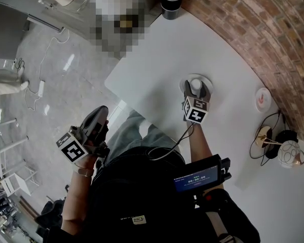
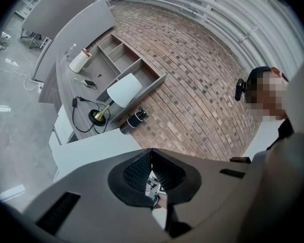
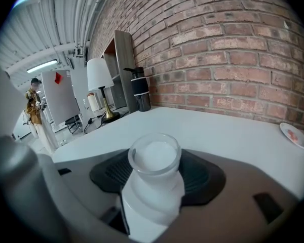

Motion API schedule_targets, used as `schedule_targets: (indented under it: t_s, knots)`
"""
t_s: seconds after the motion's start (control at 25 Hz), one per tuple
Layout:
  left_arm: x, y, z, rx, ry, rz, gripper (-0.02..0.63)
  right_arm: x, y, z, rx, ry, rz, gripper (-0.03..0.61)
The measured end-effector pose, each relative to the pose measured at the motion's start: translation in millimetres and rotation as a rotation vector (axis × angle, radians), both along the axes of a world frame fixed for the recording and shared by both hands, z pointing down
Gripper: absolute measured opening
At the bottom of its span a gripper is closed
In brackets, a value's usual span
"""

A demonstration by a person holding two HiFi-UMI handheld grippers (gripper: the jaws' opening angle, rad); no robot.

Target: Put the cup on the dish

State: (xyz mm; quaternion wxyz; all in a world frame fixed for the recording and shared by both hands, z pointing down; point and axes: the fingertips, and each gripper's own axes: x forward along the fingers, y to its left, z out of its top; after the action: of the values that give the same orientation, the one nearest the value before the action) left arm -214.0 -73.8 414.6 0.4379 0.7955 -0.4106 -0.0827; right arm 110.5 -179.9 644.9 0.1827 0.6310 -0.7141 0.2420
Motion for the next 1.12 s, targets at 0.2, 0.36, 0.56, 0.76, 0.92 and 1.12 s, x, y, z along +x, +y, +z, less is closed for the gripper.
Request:
schedule_targets:
  t_s: [0.2, 0.36, 0.56, 0.76, 0.92, 1.12]
  knots:
    - [1.9, -3.7, -1.6, 0.002, 0.0, 0.018, 0.005, 1.9, 3.4, -6.7, 0.01, -0.018, 0.012, 0.262]
    - [6.1, -8.0, -3.1, 0.003, 0.002, 0.042, 0.005, 3.8, 5.3, -11.1, 0.023, -0.017, 0.011, 0.262]
    - [9.8, -13.8, -4.3, 0.008, 0.006, 0.067, 0.005, 5.5, 4.6, -16.1, 0.031, -0.018, 0.018, 0.264]
    - [12.0, -17.1, -3.2, 0.01, 0.014, 0.085, 0.005, 6.2, 6.8, -20.4, 0.049, -0.039, 0.028, 0.275]
    - [15.2, -21.2, -2.9, 0.01, 0.016, 0.107, 0.005, 9.2, 10.3, -29.3, 0.068, -0.053, 0.043, 0.278]
    - [24.4, -32.1, -5.1, 0.017, 0.024, 0.153, 0.005, 12.5, 14.1, -55.3, 0.117, -0.079, 0.075, 0.278]
